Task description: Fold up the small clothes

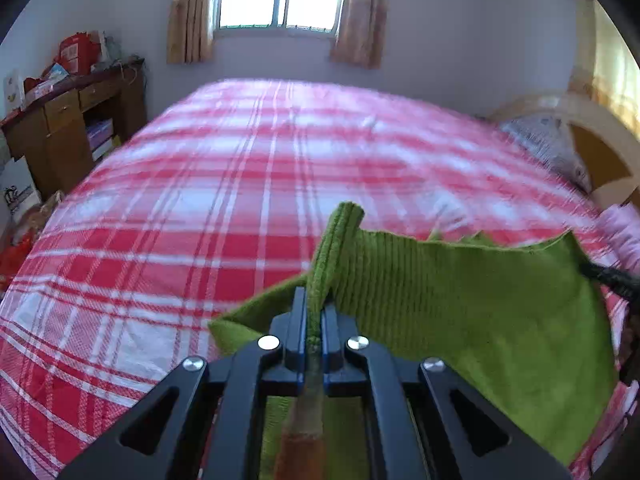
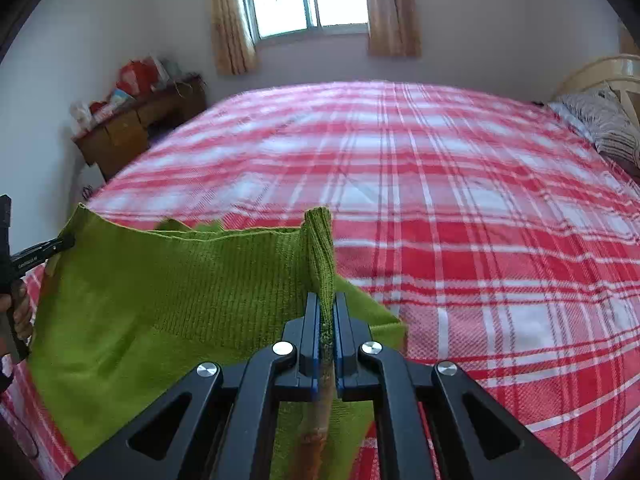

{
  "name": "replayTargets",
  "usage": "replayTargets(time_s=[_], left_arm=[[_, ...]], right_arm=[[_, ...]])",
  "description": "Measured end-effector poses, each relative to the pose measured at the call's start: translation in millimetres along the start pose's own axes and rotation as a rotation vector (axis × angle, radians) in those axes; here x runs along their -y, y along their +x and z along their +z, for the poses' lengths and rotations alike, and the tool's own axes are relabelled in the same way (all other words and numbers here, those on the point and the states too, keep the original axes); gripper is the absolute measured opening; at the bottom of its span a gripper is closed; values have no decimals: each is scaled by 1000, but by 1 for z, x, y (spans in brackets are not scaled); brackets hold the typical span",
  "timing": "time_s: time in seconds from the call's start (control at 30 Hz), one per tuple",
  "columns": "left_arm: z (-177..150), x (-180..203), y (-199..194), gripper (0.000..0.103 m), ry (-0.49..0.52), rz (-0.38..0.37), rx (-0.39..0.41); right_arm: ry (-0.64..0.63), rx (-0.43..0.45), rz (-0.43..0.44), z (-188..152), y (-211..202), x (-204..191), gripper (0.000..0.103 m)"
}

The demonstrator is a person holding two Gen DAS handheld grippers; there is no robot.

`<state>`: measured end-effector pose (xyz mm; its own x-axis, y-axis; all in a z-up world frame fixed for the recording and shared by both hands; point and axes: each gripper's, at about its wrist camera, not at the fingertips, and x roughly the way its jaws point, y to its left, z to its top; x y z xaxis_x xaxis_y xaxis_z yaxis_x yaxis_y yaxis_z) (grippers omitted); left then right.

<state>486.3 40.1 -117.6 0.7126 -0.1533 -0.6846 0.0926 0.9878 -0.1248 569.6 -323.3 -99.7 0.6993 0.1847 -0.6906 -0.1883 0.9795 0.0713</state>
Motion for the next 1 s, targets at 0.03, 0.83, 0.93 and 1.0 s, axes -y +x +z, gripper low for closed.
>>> replayTargets(time_s=[0.03,0.83,0.93,1.0], left_arm=[[-3,0,9,6,-7,7,-26],[-109,-22,-54,76,-78,39,-86],[-112,-20,-56,79,-67,43,-83],[-114,-22,-59,80,-83,42,-79]], right_arm=[[-3,-19,-11,-2,7,0,4],[-54,-82,71,-133,-64,-57,53],[-40,-104,45,-138,-71,-59,53],[-83,-129,11,-139,-72,-67,53]])
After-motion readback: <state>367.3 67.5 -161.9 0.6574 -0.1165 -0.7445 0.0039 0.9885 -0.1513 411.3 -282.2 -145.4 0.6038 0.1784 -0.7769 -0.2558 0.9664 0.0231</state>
